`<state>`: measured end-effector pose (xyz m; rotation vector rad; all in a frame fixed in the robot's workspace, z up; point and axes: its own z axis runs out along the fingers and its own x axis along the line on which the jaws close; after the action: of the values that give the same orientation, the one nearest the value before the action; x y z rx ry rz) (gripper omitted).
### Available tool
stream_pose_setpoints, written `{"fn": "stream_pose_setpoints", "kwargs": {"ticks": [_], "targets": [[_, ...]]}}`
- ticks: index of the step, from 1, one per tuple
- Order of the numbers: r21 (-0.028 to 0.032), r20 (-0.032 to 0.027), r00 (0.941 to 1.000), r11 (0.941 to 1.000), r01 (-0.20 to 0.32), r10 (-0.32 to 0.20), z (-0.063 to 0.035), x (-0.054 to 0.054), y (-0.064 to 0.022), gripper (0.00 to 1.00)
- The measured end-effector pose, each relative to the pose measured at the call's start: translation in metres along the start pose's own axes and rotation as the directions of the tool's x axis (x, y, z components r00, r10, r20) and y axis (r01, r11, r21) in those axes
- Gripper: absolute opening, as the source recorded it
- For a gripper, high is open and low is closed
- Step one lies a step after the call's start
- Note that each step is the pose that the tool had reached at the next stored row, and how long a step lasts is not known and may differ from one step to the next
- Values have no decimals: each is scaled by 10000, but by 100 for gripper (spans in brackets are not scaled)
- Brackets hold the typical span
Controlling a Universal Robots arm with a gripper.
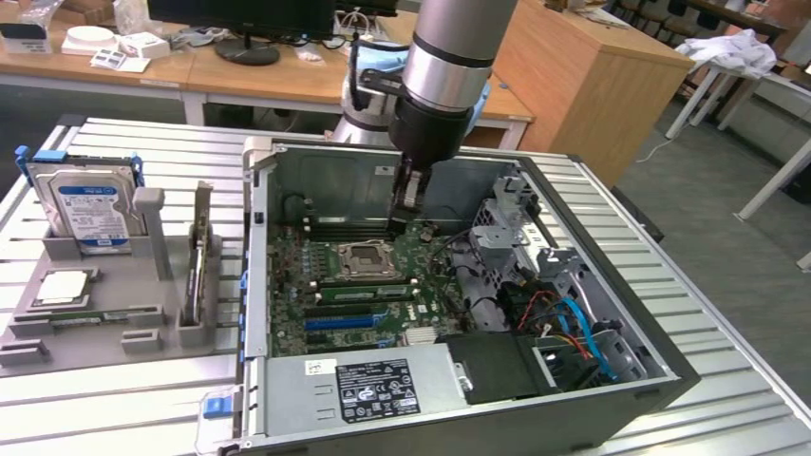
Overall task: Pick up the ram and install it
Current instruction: 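Press down the ram until it locks into place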
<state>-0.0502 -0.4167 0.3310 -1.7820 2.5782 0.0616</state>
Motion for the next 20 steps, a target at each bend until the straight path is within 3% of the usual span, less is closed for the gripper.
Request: {"fn": "stream_pose_setpoints", "kwargs": {"ticks": [5, 10, 15, 20], "targets": [[23, 26, 9960, 9960, -889, 889, 1, 0, 0, 11], [45, 55, 9838, 9838, -1790, 1790, 1, 0, 0, 11], [64, 85, 9636, 9636, -2671, 2670, 2, 0, 0, 11], [81, 118, 9354, 9354, -3536, 3535, 3, 0, 0, 11]]}}
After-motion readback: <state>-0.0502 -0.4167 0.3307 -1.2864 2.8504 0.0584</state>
